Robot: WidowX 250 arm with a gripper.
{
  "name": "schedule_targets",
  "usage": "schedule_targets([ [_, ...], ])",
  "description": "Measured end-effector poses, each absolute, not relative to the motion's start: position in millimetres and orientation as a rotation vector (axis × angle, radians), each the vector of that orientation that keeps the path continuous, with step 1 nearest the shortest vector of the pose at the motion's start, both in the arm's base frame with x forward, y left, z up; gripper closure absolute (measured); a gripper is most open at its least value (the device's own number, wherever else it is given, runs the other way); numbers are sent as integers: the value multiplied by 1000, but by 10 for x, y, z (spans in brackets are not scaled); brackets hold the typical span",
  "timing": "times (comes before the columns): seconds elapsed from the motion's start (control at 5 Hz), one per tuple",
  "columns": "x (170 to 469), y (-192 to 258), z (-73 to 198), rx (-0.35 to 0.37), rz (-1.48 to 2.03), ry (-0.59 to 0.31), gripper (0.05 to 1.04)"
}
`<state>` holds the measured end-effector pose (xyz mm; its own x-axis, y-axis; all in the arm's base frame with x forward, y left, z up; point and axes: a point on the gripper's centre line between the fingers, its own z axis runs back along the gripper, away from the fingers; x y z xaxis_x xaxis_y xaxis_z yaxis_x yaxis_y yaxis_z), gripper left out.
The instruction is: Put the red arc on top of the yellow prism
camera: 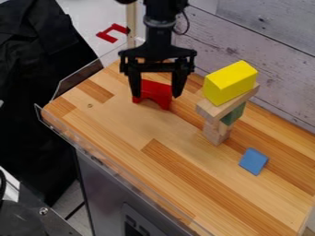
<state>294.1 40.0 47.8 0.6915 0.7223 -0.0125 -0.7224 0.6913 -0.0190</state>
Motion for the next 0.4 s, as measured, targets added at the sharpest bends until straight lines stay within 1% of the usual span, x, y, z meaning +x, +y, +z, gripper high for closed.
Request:
schedule_targets([
  [0.2,2933,433,526,-28,1039,-68,85],
  [0.4,2937,473,569,-16,1203,-96,85],
])
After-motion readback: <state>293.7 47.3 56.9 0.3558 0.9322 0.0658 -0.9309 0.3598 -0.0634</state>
